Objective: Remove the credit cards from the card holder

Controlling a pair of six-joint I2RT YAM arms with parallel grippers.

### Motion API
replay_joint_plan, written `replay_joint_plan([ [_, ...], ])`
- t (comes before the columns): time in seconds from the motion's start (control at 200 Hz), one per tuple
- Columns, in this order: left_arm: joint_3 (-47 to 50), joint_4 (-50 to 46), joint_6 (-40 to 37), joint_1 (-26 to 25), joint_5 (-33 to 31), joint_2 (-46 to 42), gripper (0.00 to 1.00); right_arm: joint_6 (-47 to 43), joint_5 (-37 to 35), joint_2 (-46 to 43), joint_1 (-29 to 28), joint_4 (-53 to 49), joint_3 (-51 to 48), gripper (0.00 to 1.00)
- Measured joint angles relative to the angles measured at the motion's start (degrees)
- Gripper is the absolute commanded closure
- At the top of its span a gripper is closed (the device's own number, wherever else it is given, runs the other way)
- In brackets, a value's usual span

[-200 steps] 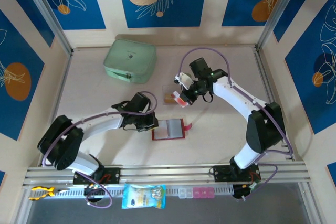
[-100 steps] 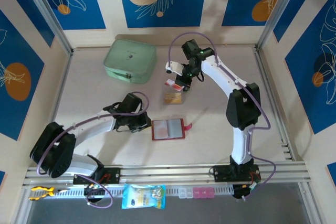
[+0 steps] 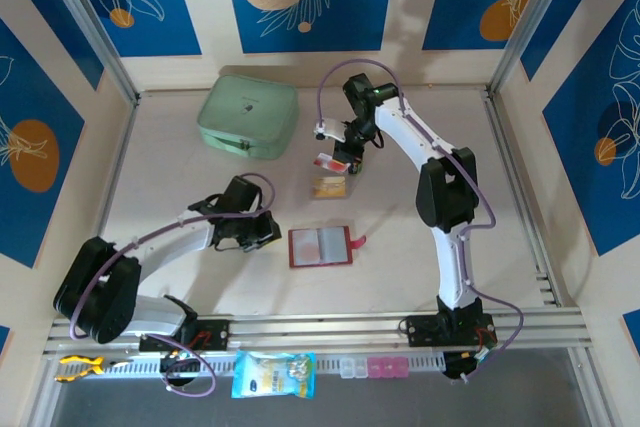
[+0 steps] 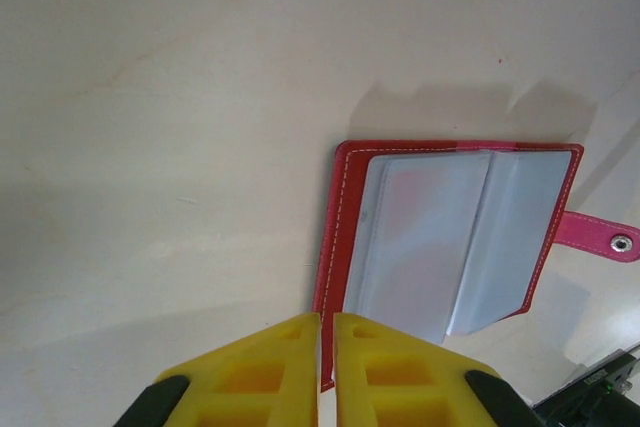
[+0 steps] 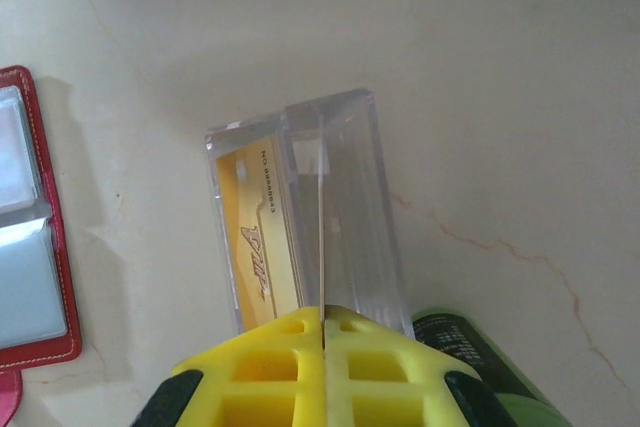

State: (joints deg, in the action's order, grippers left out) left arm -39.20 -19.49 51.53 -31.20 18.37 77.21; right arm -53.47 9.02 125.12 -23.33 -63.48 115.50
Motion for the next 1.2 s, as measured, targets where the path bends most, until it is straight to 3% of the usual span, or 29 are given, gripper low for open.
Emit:
replay_joint_plan([
  [0.96, 1.25, -0.76, -0.87, 1.46, 0.63, -0.94, 0.89, -2.67, 2.91, 7.08, -3.3, -3.21, 4.02, 1.0],
  [1.195, 1.36, -0.92, -0.9, 1.46, 0.66, -1.46, 0.89, -2.51, 0.76, 7.26, -3.78, -2.99, 3.96, 0.74],
])
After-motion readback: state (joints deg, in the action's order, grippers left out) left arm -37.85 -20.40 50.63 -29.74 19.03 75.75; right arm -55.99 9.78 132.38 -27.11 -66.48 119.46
